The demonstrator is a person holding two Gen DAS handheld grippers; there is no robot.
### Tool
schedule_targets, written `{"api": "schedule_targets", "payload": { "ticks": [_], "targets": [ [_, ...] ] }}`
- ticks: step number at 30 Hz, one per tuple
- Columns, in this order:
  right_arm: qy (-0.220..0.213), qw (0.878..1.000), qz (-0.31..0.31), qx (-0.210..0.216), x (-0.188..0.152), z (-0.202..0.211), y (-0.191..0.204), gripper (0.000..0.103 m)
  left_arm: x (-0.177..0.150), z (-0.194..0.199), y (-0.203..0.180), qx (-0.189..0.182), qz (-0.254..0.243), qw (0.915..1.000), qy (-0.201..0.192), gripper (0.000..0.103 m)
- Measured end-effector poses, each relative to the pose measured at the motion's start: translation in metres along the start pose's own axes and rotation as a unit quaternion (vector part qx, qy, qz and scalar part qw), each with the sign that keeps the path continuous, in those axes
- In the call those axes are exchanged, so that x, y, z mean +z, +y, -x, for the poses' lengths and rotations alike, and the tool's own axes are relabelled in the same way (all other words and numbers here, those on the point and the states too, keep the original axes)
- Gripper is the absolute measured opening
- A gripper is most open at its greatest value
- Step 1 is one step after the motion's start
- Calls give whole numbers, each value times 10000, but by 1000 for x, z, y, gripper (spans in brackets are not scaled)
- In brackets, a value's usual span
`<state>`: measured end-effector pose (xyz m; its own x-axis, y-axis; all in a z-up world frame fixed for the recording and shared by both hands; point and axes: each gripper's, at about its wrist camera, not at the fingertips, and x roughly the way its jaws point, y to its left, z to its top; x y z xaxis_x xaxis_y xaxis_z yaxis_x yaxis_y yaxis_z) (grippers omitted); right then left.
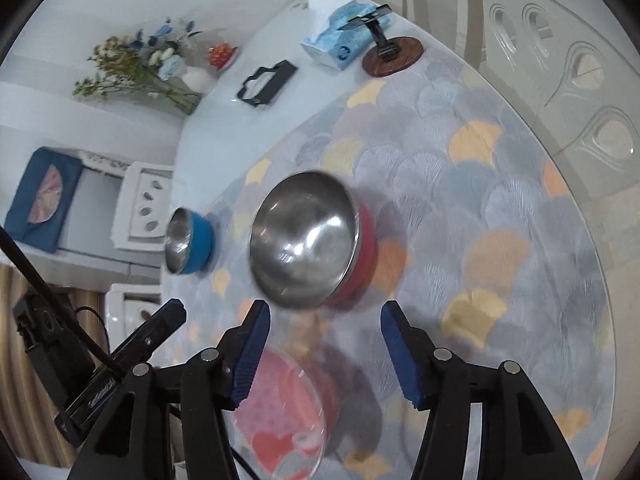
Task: Organize plates and bowls
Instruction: 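Move both grippers to the red steel bowl rim and close them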
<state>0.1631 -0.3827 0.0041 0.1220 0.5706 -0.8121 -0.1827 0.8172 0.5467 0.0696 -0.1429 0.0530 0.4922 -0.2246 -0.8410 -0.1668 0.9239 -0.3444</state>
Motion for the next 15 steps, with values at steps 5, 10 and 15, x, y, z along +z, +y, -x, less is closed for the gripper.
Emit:
{"api": "schedule_targets", "payload": {
  "ticks": [5, 10, 15],
  "targets": [
    [75, 9995, 9, -297, 11, -18, -11, 56, 18, -40, 10, -101, 256, 9986, 444, 51],
    [166, 9994, -284, -127, 21, -33, -26, 56, 28, -71, 12, -75, 242, 9968, 763, 51],
    [261, 9994, -242, -41, 30, -47, -22, 56, 33, -89, 10, -89, 164, 9961, 866, 49]
  ]
}}
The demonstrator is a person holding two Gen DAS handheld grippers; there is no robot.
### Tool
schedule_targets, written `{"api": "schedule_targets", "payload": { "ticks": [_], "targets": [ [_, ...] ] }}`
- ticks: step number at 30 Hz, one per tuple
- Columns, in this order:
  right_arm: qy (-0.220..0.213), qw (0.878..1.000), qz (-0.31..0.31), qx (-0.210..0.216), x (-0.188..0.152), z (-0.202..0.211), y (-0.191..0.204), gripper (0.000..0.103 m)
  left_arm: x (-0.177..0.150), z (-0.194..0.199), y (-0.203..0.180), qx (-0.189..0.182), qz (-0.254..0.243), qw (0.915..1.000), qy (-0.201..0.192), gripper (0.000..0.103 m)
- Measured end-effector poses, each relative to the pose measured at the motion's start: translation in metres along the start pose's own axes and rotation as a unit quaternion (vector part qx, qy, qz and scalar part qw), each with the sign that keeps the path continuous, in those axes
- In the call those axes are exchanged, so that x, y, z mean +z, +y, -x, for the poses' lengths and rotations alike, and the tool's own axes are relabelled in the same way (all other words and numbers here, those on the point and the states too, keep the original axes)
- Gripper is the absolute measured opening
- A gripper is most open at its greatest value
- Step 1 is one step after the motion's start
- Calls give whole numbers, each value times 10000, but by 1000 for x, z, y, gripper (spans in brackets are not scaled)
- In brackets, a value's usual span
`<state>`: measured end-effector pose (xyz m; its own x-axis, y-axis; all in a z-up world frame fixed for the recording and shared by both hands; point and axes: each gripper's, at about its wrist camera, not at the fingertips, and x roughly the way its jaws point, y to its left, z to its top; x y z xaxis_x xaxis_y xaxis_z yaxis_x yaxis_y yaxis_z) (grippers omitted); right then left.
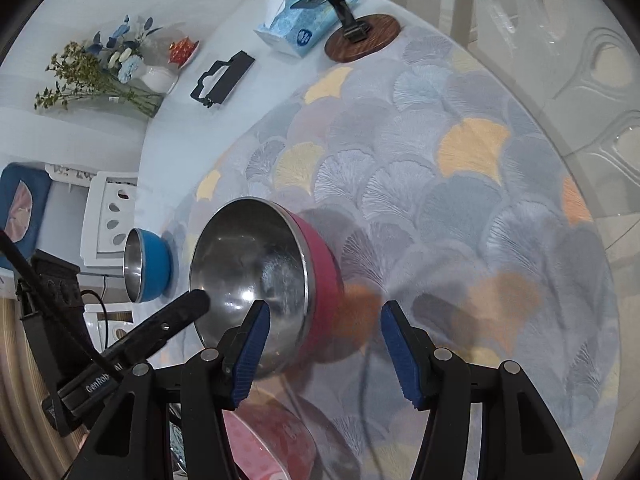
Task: Organize plates and bowls
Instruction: 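Move both grippers to the red steel bowl rim and close them, then lift the red steel bowl and carry it over the pink bowl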
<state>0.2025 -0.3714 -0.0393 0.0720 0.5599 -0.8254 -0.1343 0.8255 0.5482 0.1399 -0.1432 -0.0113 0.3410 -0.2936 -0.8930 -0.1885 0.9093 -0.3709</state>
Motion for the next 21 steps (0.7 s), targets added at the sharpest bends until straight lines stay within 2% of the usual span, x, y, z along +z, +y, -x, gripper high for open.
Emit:
{"api": "schedule_targets", "payload": {
  "ticks": [3, 5, 6, 7, 9, 11, 16, 21],
  "targets": [
    [39, 9999, 116, -35, 3, -10, 9, 56, 4, -8, 1, 31, 12, 10000, 82, 47],
    [44, 9996, 222, -177, 4, -17, 14, 52, 7, -15, 1, 34, 24, 9999, 125, 34],
    [59, 9991, 289, -312, 4, -21, 17, 41, 7, -18, 1, 19, 18, 9999, 161, 27],
    [87, 9988, 307, -372, 4, -24, 18, 36, 8, -21, 1, 1, 1, 9998, 212, 14],
    [90, 9985, 281, -466, 3, -28, 17, 25, 7, -23, 0, 98, -76, 9997, 194, 13],
    [68, 9983, 256, -510, 3, -28, 13, 22, 6, -21, -2, 113, -147, 9997, 135, 13],
    [-1, 9984, 305, -473, 1, -22, 10, 22, 5, -16, -6, 66, -287, 9996, 33, 13],
    [-201, 9965, 570, -581, -2, -8, 23, 22, 5, -6, -13, 94, -418, 9990, -127, 13]
  ]
}}
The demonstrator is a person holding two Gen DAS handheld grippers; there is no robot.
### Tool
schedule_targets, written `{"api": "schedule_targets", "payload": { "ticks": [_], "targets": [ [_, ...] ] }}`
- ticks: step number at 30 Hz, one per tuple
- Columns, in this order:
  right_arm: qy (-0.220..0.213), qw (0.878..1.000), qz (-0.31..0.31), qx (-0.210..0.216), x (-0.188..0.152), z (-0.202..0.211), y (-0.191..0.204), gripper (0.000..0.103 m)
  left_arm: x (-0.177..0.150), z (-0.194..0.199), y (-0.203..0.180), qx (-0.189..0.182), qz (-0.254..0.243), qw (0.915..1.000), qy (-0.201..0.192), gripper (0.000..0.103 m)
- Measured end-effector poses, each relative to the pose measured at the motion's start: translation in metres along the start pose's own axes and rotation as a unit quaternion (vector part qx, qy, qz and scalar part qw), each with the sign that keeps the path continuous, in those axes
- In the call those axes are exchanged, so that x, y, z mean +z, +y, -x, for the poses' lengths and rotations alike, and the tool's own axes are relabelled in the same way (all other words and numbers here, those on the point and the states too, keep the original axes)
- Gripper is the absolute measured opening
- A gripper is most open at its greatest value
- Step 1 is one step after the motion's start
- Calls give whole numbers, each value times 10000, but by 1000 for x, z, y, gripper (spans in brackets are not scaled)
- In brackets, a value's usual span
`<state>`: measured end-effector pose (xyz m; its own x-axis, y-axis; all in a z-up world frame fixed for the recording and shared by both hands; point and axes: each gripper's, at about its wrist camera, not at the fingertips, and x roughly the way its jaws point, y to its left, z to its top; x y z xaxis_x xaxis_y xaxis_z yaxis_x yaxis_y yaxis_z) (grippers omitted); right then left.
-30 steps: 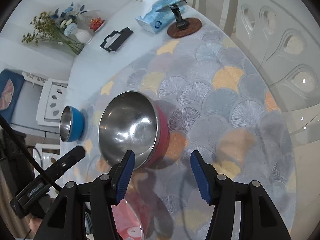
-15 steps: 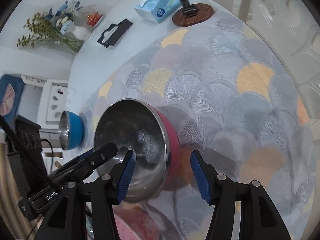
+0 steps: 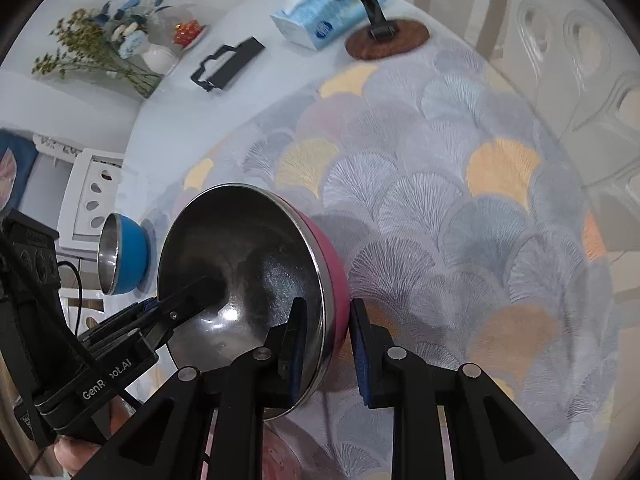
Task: Organize plates and bowls
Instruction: 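Lift the red steel bowl and carry it over the pink bowl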
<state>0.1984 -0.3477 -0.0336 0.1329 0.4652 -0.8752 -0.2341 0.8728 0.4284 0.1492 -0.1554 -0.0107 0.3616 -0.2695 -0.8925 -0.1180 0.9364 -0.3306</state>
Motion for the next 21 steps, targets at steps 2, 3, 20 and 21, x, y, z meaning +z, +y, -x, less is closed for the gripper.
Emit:
{"api": "schedule_targets", "payload": {
  "ticks": [2, 3, 20, 21],
  "targets": [
    [-69, 9999, 83, -20, -1, 6, 5, 22, -1, 8, -3, -1, -27, 9999, -104, 13],
    [-111, 9999, 107, 16, -2, 11, 7, 22, -2, 12, -4, 5, -28, 9999, -156, 13],
    [-366, 9957, 740, 430, -45, 75, 72, 22, -49, 125, 1, -18, 510, 9916, -1188, 13],
    [-378, 9952, 784, 451, -51, 80, 77, 22, -55, 129, 4, -26, 614, 9911, -1180, 13]
  ]
}}
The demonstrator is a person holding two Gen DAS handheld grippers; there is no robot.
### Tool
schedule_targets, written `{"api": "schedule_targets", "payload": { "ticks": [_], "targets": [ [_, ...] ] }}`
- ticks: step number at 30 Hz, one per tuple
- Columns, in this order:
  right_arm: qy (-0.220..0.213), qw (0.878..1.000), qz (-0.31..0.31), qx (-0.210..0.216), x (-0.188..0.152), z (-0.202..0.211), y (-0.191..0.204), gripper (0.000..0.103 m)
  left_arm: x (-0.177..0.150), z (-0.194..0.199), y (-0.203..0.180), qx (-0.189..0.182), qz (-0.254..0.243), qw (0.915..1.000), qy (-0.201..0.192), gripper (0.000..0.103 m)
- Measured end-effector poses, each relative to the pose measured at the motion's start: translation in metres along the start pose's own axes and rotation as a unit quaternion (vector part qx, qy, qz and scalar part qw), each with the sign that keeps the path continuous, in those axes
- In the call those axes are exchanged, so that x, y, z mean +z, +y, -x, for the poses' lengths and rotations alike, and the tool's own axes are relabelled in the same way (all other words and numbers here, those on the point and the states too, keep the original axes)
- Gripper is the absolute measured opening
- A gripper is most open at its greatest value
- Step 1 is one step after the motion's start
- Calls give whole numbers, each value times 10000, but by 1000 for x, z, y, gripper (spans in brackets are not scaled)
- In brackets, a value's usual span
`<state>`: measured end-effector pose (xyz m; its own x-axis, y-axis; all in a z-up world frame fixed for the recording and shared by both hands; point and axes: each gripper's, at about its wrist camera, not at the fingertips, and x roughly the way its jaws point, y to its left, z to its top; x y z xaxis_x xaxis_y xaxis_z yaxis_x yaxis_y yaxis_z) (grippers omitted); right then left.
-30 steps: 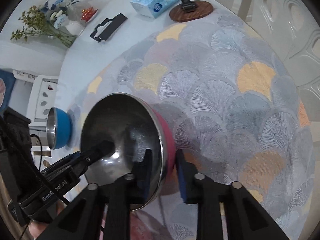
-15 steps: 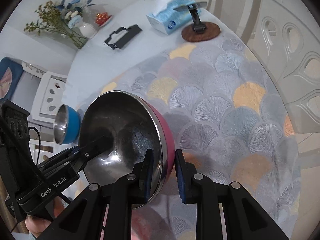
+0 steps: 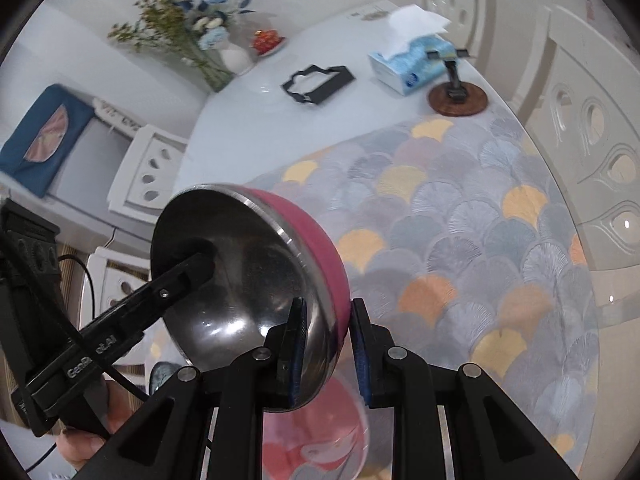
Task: Organize plates and bowls
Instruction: 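Lift the red steel bowl and carry it over the pink bowl, then lower the red bowl into the pink bowl and open both grippers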
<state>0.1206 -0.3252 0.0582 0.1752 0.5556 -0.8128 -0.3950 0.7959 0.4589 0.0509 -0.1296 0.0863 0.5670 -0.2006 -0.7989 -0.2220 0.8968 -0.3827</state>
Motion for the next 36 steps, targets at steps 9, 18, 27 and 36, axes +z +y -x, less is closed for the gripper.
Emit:
{"api": "schedule_targets", "payload": {
  "ticks": [9, 18, 27, 36],
  "targets": [
    [103, 9996, 235, -105, -34, 17, 25, 23, -46, 20, 14, -100, 521, 9984, 177, 13],
    [667, 9969, 1, -424, -61, 4, 12, 24, -86, 12, 12, -69, 474, 9965, 680, 13],
    [1167, 9913, -202, -582, -76, -17, 3, 24, -102, 1, 16, -20, 475, 9936, 1024, 13],
    [1356, 9887, -324, -547, -81, -30, -2, 23, -105, -7, 19, 112, 418, 9929, 1112, 13]
  ]
}}
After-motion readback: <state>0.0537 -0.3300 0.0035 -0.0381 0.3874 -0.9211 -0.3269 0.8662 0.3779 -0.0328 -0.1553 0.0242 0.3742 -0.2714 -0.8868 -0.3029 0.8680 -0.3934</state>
